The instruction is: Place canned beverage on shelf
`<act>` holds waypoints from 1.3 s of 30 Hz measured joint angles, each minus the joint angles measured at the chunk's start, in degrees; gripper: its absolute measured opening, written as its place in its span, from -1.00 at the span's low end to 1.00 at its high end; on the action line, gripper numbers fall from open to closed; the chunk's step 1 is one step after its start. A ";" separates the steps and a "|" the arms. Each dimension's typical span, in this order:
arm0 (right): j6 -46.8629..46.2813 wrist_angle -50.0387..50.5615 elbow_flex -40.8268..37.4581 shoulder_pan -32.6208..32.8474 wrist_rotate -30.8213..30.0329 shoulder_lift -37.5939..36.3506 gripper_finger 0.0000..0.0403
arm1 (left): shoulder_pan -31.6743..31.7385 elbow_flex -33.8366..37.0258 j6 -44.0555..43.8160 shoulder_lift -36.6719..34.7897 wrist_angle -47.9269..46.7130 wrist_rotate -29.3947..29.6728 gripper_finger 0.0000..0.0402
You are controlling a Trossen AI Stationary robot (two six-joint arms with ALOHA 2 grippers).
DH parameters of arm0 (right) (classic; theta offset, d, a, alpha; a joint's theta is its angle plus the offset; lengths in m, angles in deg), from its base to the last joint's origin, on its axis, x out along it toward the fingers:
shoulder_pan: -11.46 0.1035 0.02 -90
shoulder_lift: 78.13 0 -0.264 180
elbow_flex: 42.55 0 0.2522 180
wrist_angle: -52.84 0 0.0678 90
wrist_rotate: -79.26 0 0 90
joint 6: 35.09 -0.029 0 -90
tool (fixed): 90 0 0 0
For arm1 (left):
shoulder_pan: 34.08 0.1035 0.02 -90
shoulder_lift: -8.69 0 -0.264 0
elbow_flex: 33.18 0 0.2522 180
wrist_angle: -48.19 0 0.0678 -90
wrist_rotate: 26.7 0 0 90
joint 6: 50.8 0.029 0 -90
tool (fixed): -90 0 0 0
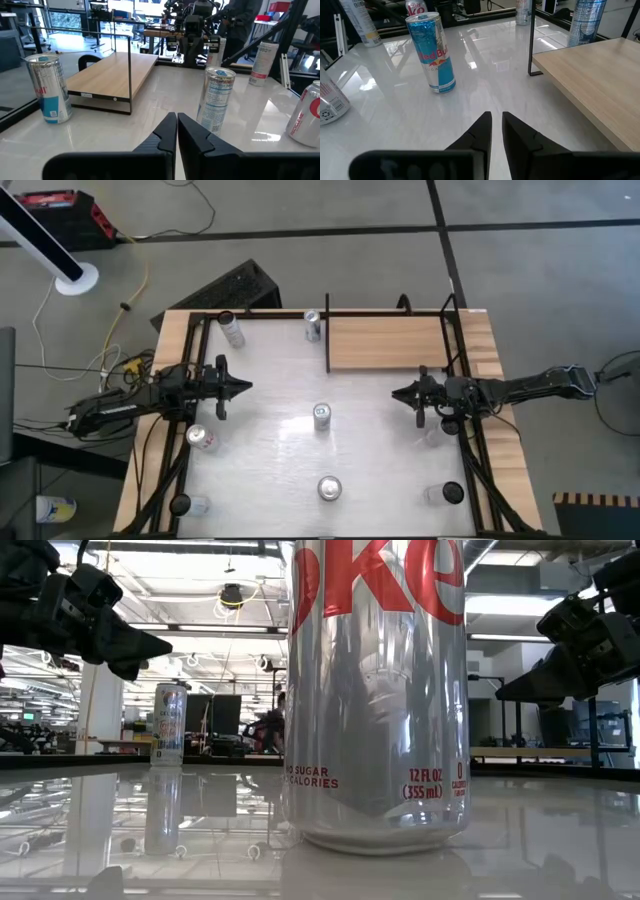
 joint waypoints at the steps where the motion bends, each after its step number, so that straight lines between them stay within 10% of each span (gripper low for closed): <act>1: 0.00 0.01 -0.01 -0.02 0.00 -0.01 -0.65 | -0.01 0.01 0.00 -0.01 0.00 0.00 -1.00; 31: 0.00 0.00 0.00 -0.02 -0.01 -0.02 -0.65 | 0.00 0.02 -0.21 0.01 0.07 0.00 -1.00; 39: 0.00 0.00 -0.01 0.00 -0.02 0.00 -0.65 | -0.01 0.00 -15.35 0.01 0.17 0.42 -1.00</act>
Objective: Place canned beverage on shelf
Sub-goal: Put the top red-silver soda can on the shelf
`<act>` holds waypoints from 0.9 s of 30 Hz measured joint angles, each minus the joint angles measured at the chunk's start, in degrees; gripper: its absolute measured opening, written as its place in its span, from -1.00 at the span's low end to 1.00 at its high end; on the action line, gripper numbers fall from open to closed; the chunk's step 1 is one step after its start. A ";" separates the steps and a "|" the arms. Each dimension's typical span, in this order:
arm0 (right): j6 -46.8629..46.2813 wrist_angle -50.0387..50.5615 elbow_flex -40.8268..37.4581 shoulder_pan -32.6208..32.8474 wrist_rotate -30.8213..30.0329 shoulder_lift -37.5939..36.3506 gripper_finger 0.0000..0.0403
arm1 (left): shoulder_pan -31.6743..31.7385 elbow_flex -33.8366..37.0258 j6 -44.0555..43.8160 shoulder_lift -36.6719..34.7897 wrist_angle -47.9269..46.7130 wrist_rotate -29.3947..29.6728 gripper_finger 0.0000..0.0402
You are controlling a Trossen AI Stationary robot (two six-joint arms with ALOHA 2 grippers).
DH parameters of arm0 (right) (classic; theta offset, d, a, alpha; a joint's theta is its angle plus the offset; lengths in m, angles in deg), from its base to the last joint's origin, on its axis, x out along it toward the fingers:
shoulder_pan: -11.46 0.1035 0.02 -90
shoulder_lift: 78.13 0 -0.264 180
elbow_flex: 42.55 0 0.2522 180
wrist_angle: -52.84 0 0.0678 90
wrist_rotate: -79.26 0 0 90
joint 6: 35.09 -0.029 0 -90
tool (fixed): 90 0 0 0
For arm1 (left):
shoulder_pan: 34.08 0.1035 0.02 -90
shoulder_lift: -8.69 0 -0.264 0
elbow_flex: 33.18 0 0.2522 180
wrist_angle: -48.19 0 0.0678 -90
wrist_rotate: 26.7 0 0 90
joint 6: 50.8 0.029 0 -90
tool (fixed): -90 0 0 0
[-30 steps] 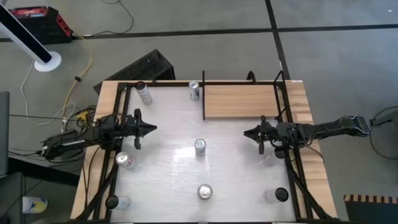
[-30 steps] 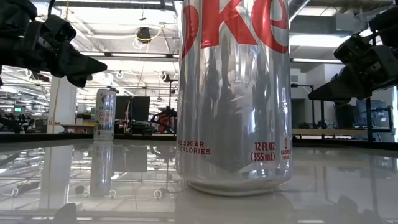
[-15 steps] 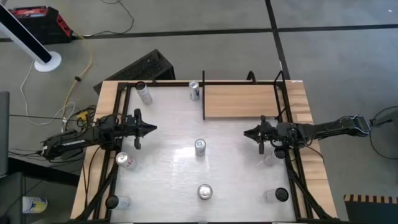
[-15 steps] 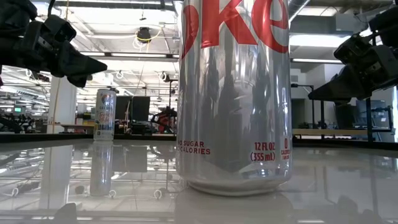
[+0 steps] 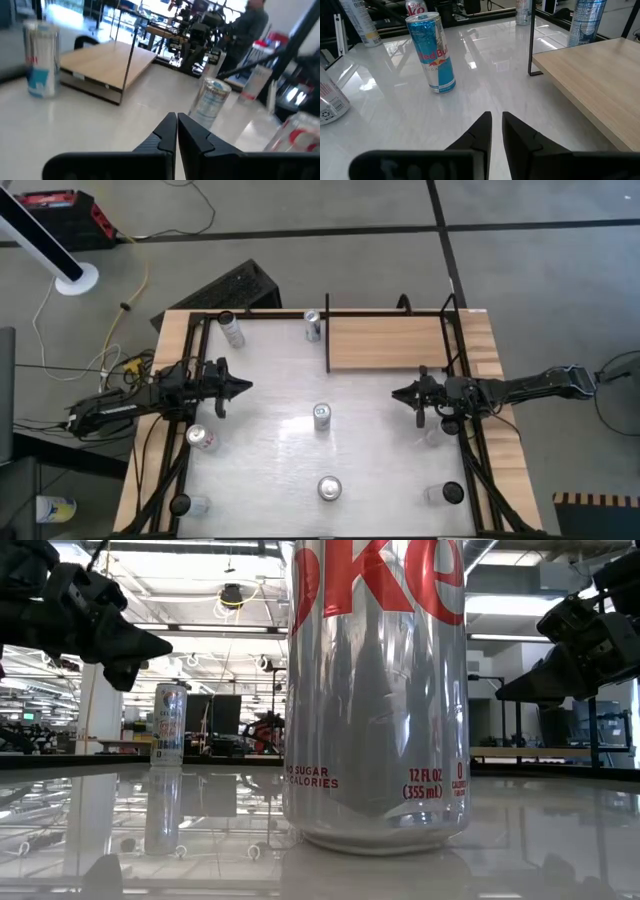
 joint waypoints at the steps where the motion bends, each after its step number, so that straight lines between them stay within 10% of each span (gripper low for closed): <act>1: 0.00 0.00 -0.01 0.00 0.01 -0.02 -0.65 | 0.02 0.02 -1.95 0.00 0.14 0.09 -1.00; 27: 6.98 -6.86 3.17 -0.47 -0.04 -0.06 -0.65 | 0.00 0.02 -5.25 0.00 0.86 17.84 -1.00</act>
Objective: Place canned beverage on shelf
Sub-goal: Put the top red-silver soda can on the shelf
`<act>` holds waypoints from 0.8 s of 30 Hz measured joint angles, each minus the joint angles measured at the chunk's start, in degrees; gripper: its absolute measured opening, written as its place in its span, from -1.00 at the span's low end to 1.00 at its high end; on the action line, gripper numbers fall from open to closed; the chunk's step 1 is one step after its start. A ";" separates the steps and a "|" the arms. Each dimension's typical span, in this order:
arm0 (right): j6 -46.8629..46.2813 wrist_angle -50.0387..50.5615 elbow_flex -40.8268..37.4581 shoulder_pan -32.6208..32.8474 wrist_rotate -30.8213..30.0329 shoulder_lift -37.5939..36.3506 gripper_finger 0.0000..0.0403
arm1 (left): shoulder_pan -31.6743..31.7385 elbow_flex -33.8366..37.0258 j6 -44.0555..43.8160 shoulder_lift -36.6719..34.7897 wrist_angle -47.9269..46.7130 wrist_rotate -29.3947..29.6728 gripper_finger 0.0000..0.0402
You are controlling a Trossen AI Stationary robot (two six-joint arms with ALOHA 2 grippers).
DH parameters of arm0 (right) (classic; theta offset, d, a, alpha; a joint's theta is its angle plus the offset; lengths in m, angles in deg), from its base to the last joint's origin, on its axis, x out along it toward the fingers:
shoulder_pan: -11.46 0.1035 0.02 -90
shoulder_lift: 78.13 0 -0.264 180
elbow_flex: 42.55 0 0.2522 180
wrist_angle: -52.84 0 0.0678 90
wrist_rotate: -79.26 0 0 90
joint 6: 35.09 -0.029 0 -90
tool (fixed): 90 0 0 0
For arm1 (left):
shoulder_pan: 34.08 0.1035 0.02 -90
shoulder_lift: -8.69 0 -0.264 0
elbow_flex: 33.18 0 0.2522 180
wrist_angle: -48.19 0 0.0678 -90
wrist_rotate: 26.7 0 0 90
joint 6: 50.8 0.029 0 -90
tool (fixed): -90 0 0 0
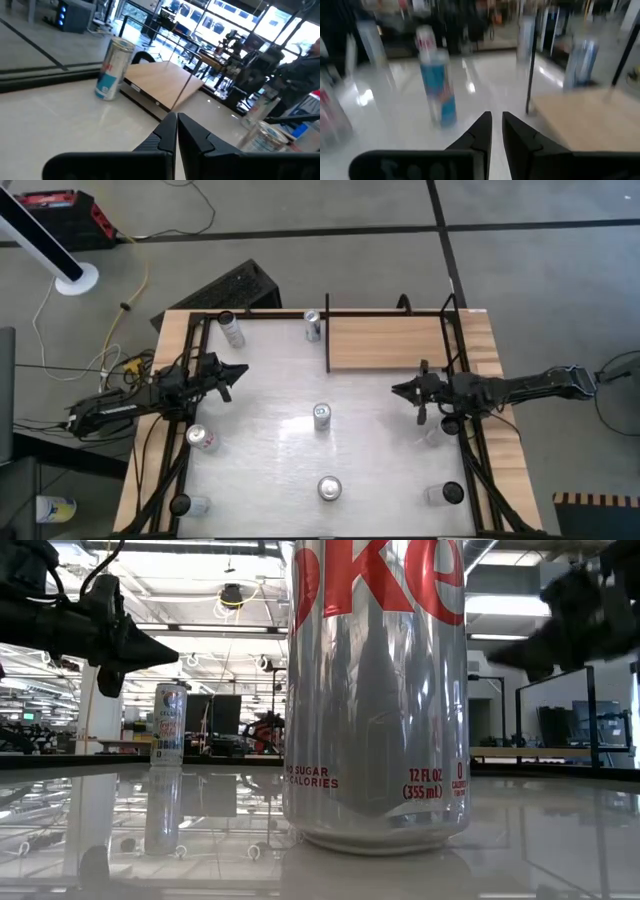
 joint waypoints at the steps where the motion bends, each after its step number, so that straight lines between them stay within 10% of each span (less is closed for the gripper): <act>1: 0.01 -0.99 0.40 -0.01 0.00 0.02 -0.65 | 0.00 0.00 0.67 0.00 0.19 0.71 -1.00; 16: 7.46 -9.04 3.66 -0.01 0.00 0.05 -0.65 | 0.00 0.00 14.27 0.00 10.30 2.59 -0.98; 24: 12.79 -14.73 3.77 -0.01 0.00 0.78 -0.65 | 0.00 -4.13 17.38 1.22 4.82 -4.22 -0.61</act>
